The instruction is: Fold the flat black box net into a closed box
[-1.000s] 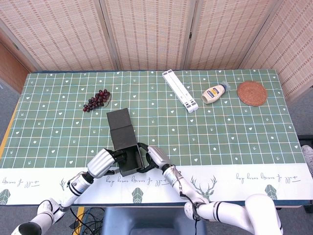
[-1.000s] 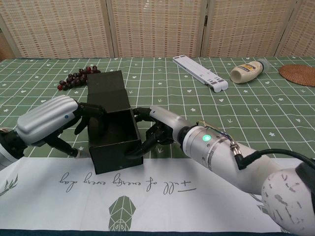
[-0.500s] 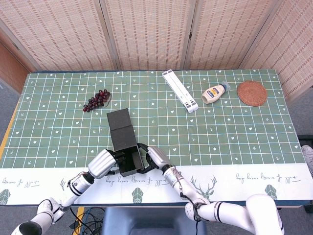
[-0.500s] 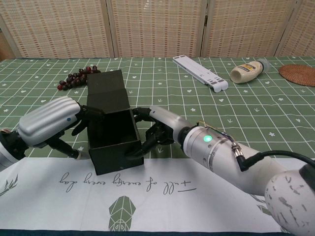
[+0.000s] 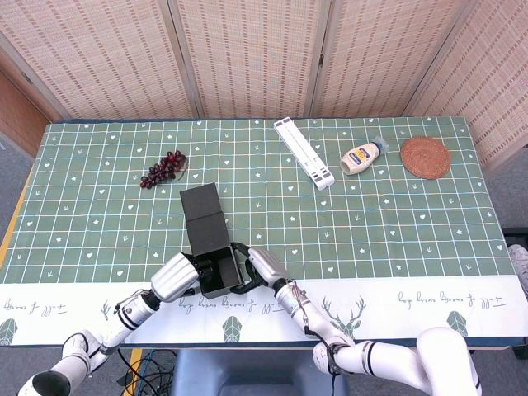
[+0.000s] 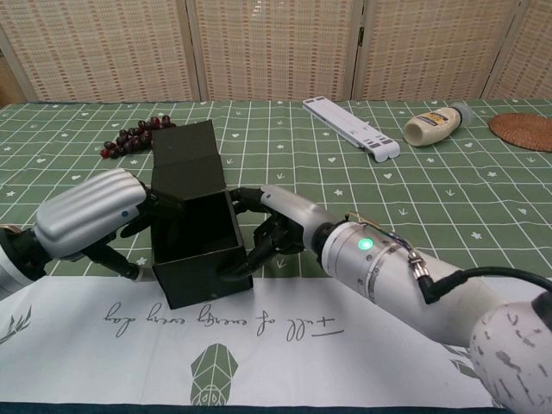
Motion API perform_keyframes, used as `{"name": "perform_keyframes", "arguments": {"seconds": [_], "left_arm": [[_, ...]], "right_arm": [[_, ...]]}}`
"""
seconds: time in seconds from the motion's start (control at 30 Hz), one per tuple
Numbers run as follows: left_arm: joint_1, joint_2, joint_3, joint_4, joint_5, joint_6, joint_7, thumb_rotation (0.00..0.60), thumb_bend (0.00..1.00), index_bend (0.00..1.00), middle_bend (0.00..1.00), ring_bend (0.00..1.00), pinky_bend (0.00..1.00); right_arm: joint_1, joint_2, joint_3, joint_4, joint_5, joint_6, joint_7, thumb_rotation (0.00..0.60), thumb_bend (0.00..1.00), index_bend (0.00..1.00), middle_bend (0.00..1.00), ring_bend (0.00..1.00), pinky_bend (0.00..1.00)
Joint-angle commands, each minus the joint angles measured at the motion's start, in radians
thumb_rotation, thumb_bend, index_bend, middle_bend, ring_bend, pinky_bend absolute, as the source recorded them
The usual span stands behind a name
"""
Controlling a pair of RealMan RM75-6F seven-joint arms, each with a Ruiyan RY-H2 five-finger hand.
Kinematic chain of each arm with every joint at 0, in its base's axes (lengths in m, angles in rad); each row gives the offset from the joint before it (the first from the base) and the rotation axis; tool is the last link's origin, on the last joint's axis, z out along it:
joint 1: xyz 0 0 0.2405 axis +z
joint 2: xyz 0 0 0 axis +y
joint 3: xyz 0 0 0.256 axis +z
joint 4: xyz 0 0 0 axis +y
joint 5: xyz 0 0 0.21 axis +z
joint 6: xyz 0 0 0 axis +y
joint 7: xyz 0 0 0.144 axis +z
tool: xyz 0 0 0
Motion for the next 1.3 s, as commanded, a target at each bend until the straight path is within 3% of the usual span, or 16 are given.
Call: {"name": "perform_keyframes", "arguments": {"seconds": [0.03,0.83,1.3], "left_arm": [[-0.006,0.005,0.006,0.002,0.007,0.004,0.006,0.6,0.09,0.63,0.56,0.6,0.86],[-0.059,0.089,0.039,-0.106,0.05,-0.02,0.115,0.6,0.17,0.58,0.55,0.61,0.85],[-0.002,0.116,0.021,-0.164,0.016,-0.012,0.156,0.6,0.17,0.56,0.53,0.63,0.85]], "right_arm": [[-0.01,-0.003,-0.014,-0.001,-0.012,0.014,-0.003,0.6,0.33,0.32,0.42,0.78,1.0],[-0.059,-0.027,-0.065,0.009,-0.077,0.068,0.025,0.6,0.37,0.32,0.42,0.78,1.0],[-0.069,-0.029,-0.069,0.016,-0.092,0.07,0.033,0.6,0.37,0.31,0.42,0.78,1.0]]}}
